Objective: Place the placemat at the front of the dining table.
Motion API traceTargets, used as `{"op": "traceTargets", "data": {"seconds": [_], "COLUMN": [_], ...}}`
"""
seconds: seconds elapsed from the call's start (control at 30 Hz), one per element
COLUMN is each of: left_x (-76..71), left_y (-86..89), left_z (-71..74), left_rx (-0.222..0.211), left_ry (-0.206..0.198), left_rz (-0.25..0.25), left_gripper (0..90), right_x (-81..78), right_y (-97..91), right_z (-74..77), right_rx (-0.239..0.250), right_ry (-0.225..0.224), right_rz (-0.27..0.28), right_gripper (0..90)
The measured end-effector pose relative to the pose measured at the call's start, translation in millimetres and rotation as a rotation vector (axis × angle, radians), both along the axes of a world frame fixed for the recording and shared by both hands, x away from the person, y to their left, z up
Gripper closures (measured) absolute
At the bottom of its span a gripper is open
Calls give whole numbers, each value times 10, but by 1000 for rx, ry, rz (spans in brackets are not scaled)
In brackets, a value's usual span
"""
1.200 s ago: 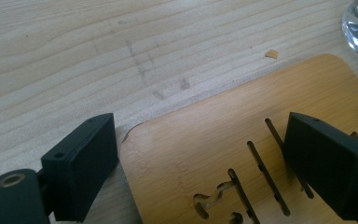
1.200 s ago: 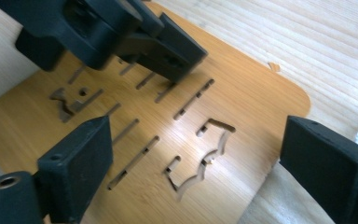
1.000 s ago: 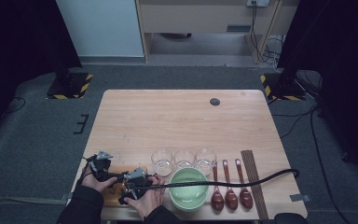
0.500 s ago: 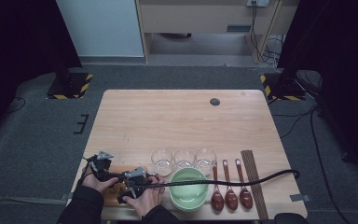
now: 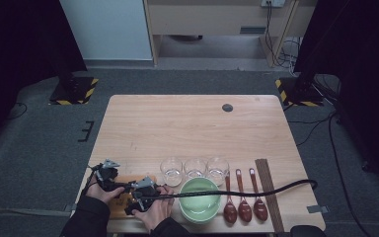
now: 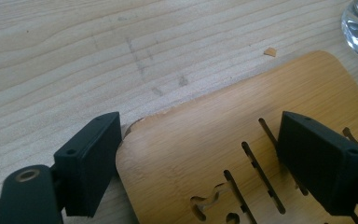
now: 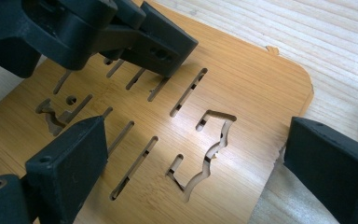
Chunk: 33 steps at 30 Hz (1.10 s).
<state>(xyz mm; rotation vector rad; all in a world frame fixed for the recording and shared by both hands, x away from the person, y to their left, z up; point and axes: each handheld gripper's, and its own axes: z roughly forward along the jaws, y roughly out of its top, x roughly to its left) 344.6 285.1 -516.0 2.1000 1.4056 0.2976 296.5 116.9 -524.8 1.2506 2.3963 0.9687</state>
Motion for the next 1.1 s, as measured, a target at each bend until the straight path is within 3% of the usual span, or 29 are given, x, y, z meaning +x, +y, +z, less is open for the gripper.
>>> {"op": "traceTargets", "data": {"seconds": [0.43,0.67,1.1], "left_x": [34,22,15], "left_y": [-1,-22,7], "left_z": [17,60,97], "left_rx": [6,16,-4], "left_ry": [14,-3,-12], "left_rz": [4,15,35], "left_gripper": [146,146,146], "right_x": [25,43,64], "right_y": [4,4,5], "right_z": [17,46,101], "right_rx": [-6,-15,-11], "right_ry": [7,1,-9], "right_rz": [5,14,28], "right_gripper": [76,76,77]}}
